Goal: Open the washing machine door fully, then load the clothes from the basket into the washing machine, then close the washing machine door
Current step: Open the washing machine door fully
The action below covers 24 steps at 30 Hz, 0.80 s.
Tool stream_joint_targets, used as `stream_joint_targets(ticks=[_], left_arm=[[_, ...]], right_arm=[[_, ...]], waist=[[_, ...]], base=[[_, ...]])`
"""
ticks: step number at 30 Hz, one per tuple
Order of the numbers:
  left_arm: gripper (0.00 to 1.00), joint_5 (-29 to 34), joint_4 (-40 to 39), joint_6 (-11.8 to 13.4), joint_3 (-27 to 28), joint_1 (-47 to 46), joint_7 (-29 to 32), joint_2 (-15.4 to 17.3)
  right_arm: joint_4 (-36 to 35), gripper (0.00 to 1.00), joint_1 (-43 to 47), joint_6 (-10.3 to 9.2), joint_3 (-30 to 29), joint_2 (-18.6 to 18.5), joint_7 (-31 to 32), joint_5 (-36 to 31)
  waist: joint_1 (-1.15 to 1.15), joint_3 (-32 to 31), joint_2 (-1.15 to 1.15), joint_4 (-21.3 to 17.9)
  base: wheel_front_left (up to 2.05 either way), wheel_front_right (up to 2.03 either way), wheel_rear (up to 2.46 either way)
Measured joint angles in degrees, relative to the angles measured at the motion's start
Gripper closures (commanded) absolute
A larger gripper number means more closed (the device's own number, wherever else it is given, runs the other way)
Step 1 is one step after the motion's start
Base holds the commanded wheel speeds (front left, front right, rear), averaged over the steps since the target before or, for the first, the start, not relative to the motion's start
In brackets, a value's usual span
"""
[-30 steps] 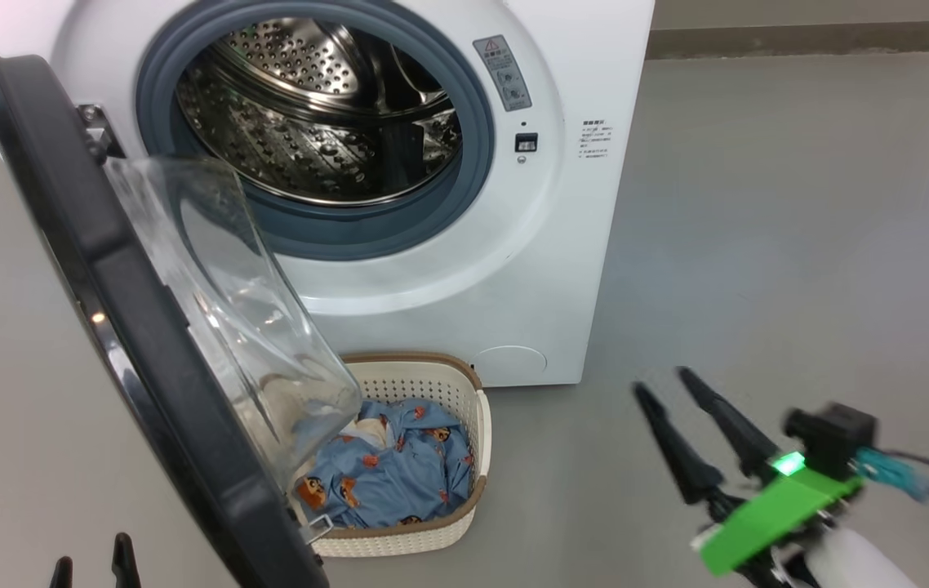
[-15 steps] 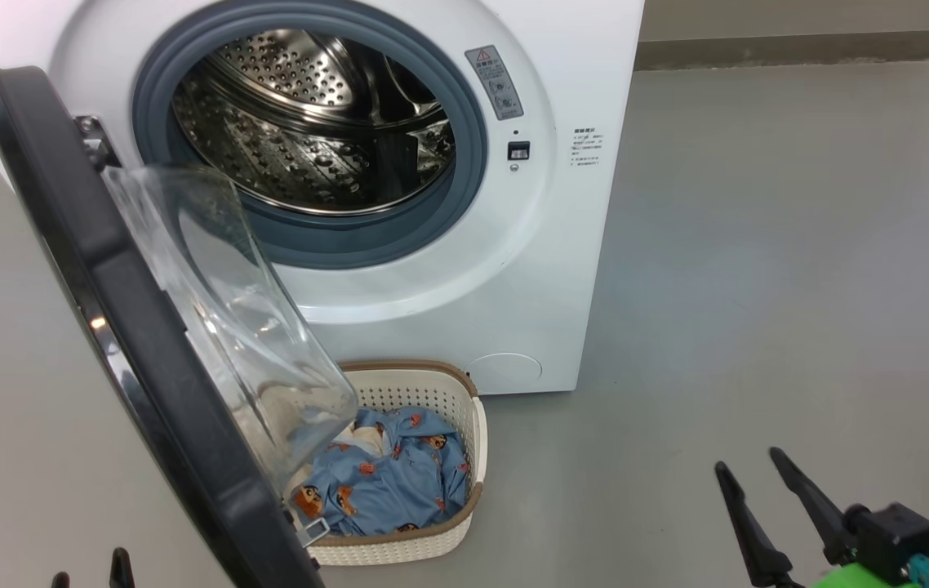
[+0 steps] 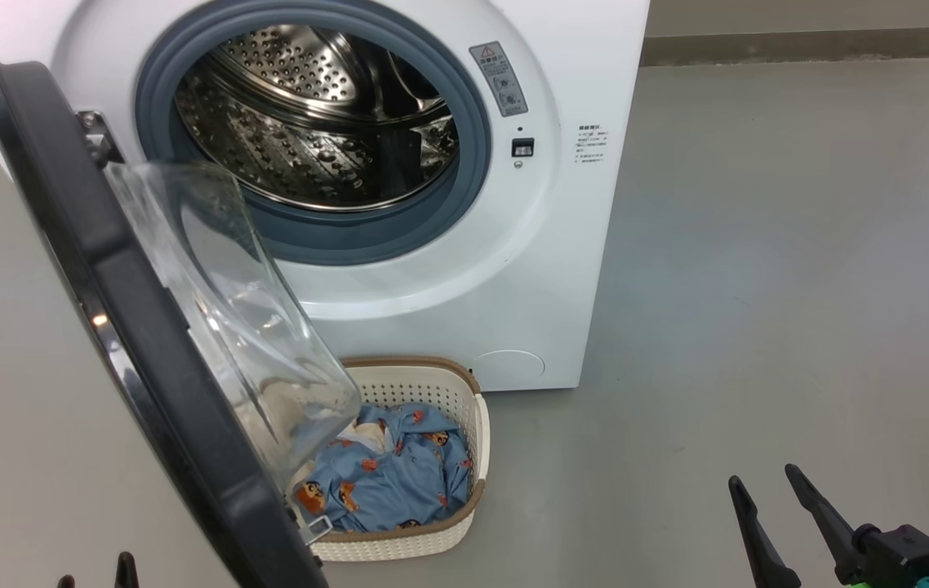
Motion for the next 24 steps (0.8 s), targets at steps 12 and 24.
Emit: stream_joint_targets(ticks=[12, 24], left_arm=[[0.00, 0.62, -0.04, 0.00, -0.07, 0.00, 0.00, 0.02], [0.00, 0.77, -0.31, 0.00, 0.00, 0.00, 0.00, 0.01]], right_arm=[[1.18, 0.00, 0.01, 0.00, -0.47, 0.29, 0.00, -0.03], [1.94, 0.00, 0.01, 0.00, -0.44, 0.40, 0.00, -0.44]], waist=[[0.00, 0.06, 0.00, 0.24], [0.00, 0.10, 0.00, 0.28]], base=[[0.00, 0.00, 0.00], [0.00, 0.00, 0.00]])
